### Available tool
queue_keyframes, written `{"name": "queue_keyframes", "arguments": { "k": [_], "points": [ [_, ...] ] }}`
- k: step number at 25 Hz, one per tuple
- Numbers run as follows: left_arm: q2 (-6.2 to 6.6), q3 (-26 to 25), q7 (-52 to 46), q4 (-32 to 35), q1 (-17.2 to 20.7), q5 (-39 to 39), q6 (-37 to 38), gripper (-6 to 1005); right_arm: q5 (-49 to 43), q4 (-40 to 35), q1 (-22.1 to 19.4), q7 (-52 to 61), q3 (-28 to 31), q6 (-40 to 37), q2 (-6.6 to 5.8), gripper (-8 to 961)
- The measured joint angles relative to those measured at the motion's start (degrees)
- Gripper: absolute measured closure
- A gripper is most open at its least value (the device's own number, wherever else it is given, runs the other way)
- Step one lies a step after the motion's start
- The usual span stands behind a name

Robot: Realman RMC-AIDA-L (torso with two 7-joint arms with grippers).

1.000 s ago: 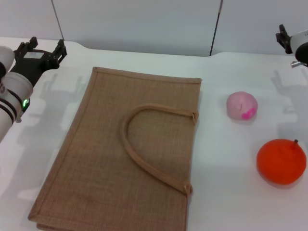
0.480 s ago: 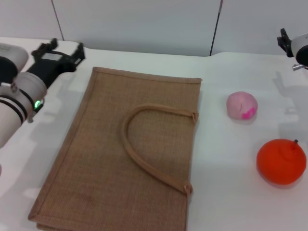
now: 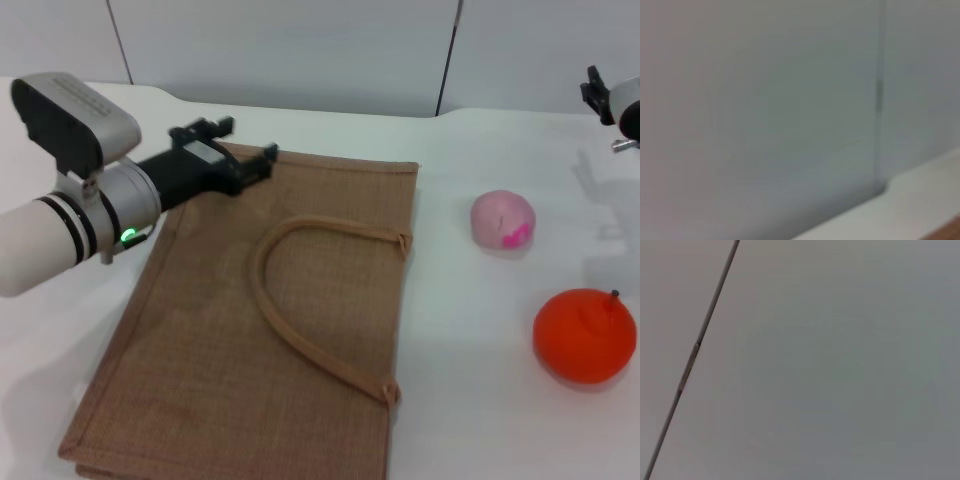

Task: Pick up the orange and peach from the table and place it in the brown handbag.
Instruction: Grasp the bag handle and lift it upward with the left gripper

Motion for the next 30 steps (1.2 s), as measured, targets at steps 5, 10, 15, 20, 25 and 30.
{"name": "queue_keyframes", "arguments": {
  "k": [5,10,15,20,25,30],
  "points": [
    [0.13,0.2,-2.2,3.9,3.1,5.8,-7.3,288,0.0,0.6,0.0,0.0,0.0,0.0,0.01,134],
    [0.19,0.2,-5.8,8.8,6.4,11.0,-11.4,293,0.0,0.6,0.0,0.0,0.0,0.0,0.03,133],
    [0.24,-0.3,-10.5,11.3,7.8,18.0,-11.4,298,0.0,0.7,0.0,0.0,0.0,0.0,0.03,133],
    [0.36,-0.4,-11.1,11.3,8.6,19.7,-10.8,302,0.0,0.7,-0.1,0.0,0.0,0.0,0.03,133],
    [0.42,-0.4,-11.2,11.1,8.8,20.4,-8.9,307,0.0,0.7,-0.1,0.0,0.0,0.0,0.03,133],
    [-0.21,-0.1,-11.2,10.6,7.6,22.2,-4.9,311,0.0,0.7,-0.2,0.0,0.0,0.0,0.09,134]
  ]
}}
